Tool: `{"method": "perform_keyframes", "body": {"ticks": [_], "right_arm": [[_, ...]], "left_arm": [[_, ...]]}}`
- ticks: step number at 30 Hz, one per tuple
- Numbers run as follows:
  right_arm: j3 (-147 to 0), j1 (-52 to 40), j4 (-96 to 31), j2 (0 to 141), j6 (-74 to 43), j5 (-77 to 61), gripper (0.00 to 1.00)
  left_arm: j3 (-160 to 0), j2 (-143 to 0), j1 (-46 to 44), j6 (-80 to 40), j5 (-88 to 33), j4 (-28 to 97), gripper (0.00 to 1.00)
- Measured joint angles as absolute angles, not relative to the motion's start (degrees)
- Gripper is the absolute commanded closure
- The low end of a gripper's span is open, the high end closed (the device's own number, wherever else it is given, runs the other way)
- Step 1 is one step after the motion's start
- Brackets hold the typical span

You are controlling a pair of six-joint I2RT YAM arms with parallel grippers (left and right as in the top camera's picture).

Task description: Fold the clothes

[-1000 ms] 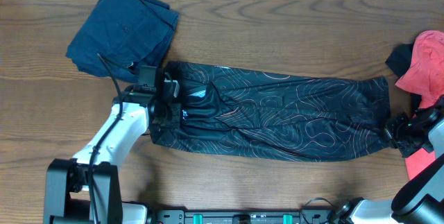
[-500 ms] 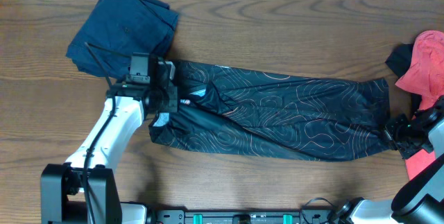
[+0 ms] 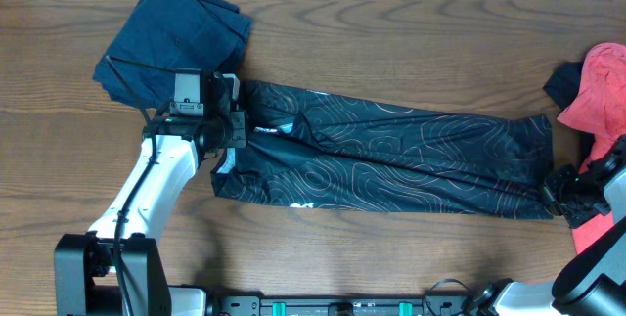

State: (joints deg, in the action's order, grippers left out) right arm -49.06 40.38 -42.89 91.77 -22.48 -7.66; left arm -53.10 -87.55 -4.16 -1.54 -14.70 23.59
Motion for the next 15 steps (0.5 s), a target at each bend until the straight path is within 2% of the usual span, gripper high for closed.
{"method": "perform_keyframes", "body": {"ticks": [1, 4, 6, 9, 11, 14, 15], "right_arm": [[-49.1, 40.4, -42.9, 91.8, -22.7, -7.5, 0.86], [-49.1, 40.4, -42.9, 91.8, -23.1, -6.8, 0.78], [-49.1, 40.4, -42.9, 91.8, -23.3, -6.7, 0.69], [-49.1, 40.4, -42.9, 91.8, -23.3, -6.5, 0.6], [-49.1, 40.4, -42.9, 91.8, -23.4, -6.5, 0.56], [-49.1, 40.4, -42.9, 91.8, -23.5, -6.5, 0.54], [-49.1, 40.4, -42.8, 91.8, -23.5, -6.5, 0.54]], "left_arm": [[-53.1, -87.5, -4.2, -1.3, -14.7, 23.7, 0.71], [-53.1, -87.5, -4.2, -1.8, -14.7, 24.7, 0.63], [-53.1, -87.5, -4.2, -1.5, -14.6, 25.5, 0.46], [-53.1, -87.5, -4.2, -1.7, -13.7, 26.2, 0.43], [-53.1, -87.5, -4.2, -1.7, -13.3, 27.0, 0.35], [-53.2, -87.5, -4.2, -1.6, -13.0, 28.6, 0.25], [-53.2, -87.5, -4.2, -1.5, -12.8, 29.4, 0.25]]}}
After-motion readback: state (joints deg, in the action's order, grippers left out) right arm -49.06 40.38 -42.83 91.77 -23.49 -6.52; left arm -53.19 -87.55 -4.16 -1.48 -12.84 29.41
